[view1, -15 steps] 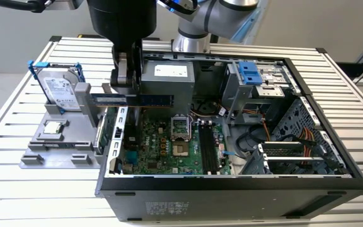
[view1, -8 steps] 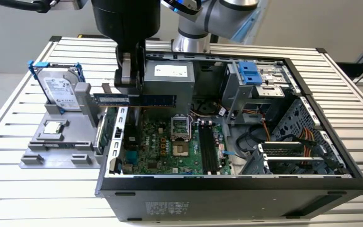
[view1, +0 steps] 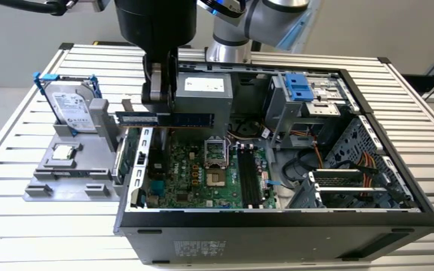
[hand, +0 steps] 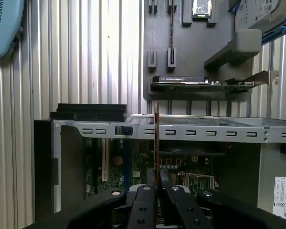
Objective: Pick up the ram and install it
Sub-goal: 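Pick up the ram and move it above insertion slot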
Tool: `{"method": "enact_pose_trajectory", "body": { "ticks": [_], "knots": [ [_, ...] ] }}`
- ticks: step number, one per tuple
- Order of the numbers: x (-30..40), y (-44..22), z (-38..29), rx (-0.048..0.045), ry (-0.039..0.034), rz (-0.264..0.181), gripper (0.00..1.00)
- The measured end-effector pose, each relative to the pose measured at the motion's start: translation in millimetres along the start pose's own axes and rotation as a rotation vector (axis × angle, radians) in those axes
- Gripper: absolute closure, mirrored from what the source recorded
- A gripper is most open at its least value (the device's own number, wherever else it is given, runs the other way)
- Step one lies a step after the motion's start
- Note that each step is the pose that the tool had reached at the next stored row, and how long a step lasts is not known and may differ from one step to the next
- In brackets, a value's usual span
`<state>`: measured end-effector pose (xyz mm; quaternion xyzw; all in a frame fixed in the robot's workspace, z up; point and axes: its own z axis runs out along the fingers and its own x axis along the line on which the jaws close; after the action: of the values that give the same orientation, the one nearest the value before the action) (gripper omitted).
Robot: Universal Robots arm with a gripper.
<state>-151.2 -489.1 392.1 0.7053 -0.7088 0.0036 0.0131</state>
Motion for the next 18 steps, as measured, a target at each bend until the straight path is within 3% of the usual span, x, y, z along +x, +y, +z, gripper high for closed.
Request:
{"method": "enact_pose_trajectory", "body": {
  "ticks": [18],
  "knots": [
    [0.0, -10.3, -0.1, -0.0004, 0.0, 0.0, 1.0]
  ]
}}
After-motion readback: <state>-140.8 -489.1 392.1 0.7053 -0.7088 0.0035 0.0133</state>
